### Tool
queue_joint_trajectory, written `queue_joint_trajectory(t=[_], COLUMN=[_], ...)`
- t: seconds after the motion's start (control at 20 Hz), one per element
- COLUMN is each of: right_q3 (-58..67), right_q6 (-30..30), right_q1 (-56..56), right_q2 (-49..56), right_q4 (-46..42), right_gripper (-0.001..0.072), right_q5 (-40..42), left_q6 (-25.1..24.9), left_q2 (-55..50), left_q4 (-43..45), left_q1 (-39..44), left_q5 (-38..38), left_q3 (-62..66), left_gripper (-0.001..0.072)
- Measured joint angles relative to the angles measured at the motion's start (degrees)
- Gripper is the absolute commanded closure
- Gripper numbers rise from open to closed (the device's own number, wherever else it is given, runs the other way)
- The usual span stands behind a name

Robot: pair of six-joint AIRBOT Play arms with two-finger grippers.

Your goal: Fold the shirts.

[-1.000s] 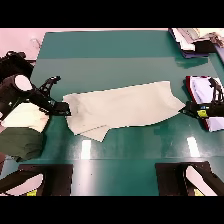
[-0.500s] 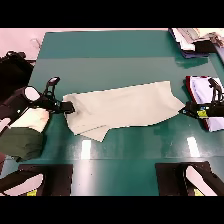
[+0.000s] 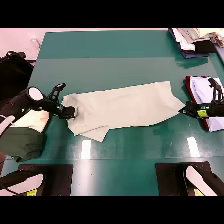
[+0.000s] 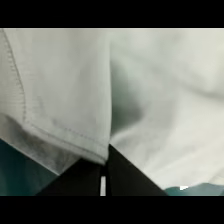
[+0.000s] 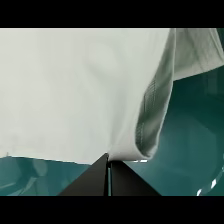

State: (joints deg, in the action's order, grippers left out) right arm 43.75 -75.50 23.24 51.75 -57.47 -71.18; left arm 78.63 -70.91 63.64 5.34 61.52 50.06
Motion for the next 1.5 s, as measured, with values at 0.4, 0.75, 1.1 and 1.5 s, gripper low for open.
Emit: queue_joint_trajectory(t=[0.4,0.75,1.1,1.5], right_q3=[29.0,64.0,75.8,68.4], right_q6=[0.9,-0.6,-3.8,-6.5], right_q1=[0.0,4.3,11.1,-3.2], right_q2=[0.0,-0.1,1.6,18.9], right_q4=[7.8,9.3,9.7,0.0], right_gripper=[0.0699,0.0701,0.0702,0.0702], right_q5=[-4.5,-7.1,-10.3,-14.4], left_q6=[2.1,5.8,8.2,10.5], left_q2=[13.2,19.9,20.2,3.7], left_q4=[0.3,3.6,4.9,3.7], left_q1=[0.0,0.0,0.0,0.0], left_q5=[4.5,2.3,0.0,4.1], left_q3=[33.5,69.2,70.0,48.5], left_gripper=[0.0679,0.0680,0.0680,0.0678])
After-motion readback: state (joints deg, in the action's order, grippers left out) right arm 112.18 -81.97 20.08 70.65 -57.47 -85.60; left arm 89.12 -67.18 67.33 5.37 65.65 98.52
